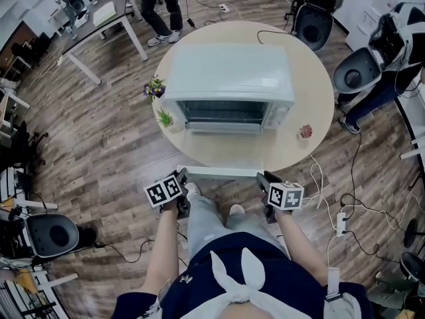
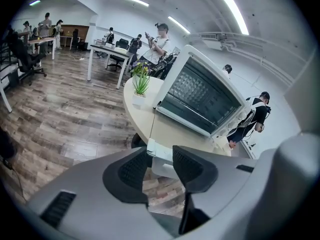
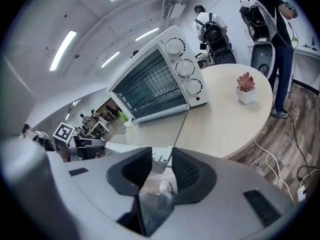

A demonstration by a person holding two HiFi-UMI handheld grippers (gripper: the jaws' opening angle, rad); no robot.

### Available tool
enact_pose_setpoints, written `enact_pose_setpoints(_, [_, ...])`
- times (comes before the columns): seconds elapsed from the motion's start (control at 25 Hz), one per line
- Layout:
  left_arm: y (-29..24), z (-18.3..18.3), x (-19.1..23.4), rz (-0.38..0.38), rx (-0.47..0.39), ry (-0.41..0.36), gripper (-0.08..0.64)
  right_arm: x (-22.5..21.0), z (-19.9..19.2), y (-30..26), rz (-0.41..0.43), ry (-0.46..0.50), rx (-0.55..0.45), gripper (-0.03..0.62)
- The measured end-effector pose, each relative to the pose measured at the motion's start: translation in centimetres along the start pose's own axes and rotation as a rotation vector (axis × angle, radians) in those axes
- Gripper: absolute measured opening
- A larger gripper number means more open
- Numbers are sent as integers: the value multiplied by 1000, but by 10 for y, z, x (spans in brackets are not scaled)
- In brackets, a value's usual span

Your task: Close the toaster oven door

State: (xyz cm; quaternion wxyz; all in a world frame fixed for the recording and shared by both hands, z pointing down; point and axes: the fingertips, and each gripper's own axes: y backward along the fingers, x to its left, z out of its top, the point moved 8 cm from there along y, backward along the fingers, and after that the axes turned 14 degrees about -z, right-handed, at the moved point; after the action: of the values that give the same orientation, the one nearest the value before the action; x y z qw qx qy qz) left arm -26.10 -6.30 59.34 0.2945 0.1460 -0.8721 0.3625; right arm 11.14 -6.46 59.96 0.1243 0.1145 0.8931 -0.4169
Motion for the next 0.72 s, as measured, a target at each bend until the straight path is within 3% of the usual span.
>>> enact_pose_setpoints(0.72, [6,14,-10,-23,-45,-2,172,4,12,10,29,6,-97,137])
